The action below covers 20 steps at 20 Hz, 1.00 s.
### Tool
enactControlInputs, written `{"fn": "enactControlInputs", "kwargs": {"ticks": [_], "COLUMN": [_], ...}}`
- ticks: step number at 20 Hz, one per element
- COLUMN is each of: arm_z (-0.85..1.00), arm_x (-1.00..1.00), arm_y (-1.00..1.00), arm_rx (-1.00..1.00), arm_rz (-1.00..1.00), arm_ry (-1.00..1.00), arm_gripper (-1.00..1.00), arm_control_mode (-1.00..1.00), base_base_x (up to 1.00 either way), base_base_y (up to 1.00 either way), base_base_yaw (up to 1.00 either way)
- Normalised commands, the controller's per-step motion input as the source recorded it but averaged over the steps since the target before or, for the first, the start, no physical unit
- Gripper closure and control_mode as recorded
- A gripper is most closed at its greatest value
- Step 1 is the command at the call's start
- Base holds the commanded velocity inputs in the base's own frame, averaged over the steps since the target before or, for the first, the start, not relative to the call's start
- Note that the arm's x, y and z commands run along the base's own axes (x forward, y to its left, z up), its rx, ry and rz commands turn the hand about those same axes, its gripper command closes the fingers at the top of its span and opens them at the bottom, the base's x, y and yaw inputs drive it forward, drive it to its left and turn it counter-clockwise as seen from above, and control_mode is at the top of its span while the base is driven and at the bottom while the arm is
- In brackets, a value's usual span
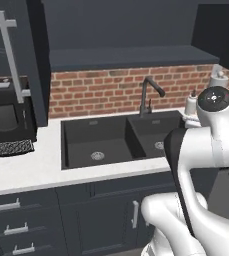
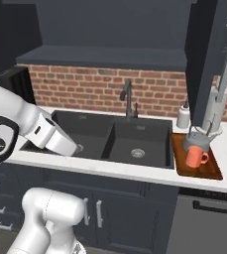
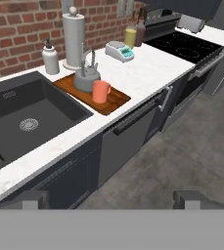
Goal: Pick the kettle from the counter and place it on the tray. Then pick the mug from the cabinet and place it on the tray. Then close the cabinet doors.
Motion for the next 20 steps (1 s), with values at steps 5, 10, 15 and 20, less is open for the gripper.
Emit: {"fn": "enactControlInputs", "kwargs": {"ticks": [5,10,15,20], "arm_z": [0.00,0.00,0.00,0.00], "arm_x": [0.00,0.00,0.00,0.00], "arm_y": [0.00,0.00,0.00,0.00], "arm_rx": [0.00,0.00,0.00,0.00], "arm_rz": [0.00,0.00,0.00,0.00], "arm_ry": [0.00,0.00,0.00,0.00], "arm_gripper": [-1.00,-1.00,-1.00,-1.00], "arm_control_mode": [1.00,1.00,1.00,1.00], "base_base_x": [0.32,0.31,0.27,0.15], "base_base_y": [-0.23,-0.23,-0.23,-0.19], "base_base_yaw": [0.00,0.00,0.00,0.00]}}
